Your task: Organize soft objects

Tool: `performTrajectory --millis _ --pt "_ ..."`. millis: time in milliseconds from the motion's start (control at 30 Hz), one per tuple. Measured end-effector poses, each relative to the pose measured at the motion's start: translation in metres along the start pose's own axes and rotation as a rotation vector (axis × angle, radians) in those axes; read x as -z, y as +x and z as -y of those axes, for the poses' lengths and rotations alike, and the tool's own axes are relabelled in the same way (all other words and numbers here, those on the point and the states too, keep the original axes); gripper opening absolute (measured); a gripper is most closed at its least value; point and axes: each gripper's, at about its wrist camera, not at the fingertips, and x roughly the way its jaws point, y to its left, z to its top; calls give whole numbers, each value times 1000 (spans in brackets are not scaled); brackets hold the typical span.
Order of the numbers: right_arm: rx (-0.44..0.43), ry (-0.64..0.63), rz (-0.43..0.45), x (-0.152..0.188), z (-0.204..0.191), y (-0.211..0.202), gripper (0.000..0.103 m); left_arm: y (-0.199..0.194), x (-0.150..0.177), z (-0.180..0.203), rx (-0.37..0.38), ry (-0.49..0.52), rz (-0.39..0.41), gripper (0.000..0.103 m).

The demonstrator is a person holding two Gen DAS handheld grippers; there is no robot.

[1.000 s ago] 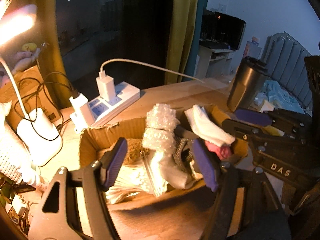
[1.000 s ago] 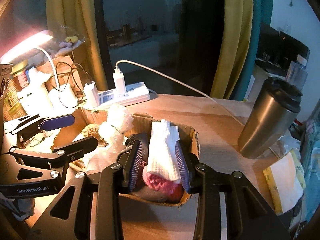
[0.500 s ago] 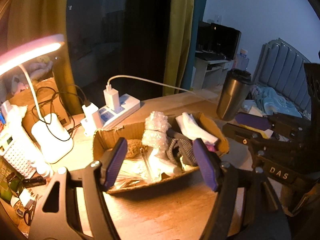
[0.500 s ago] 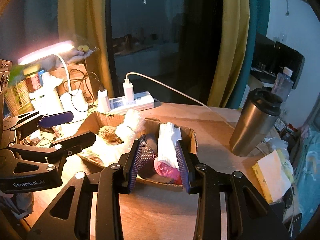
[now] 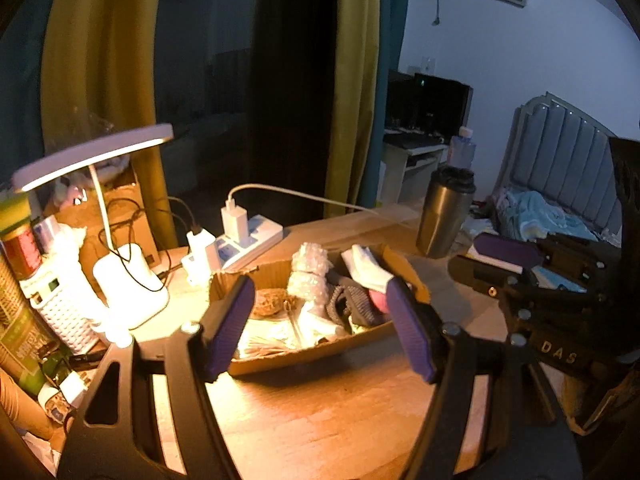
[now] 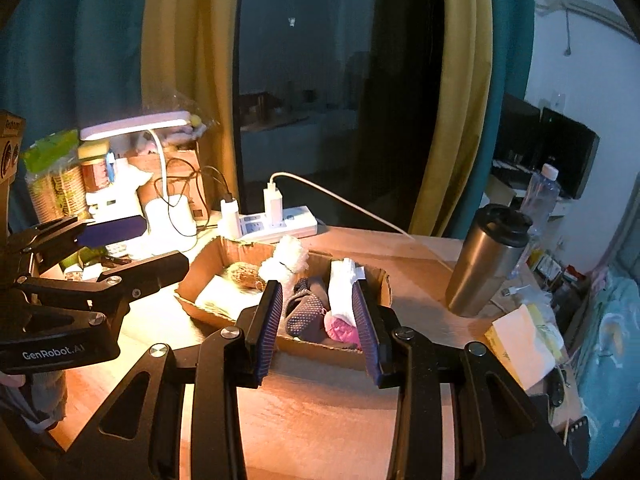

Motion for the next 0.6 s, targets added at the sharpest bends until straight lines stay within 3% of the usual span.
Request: performTrajectory --millis 200,333,600 --pt "14 -13 30 2 -12 -25 40 -27 2 3 8 4 39 70" --pt "18 -17 53 3 -19 -42 48 -47 4 5 11 10 66 70" --pt "32 -36 105 5 -34 -77 49 -85 7 9 13 15 122 70"
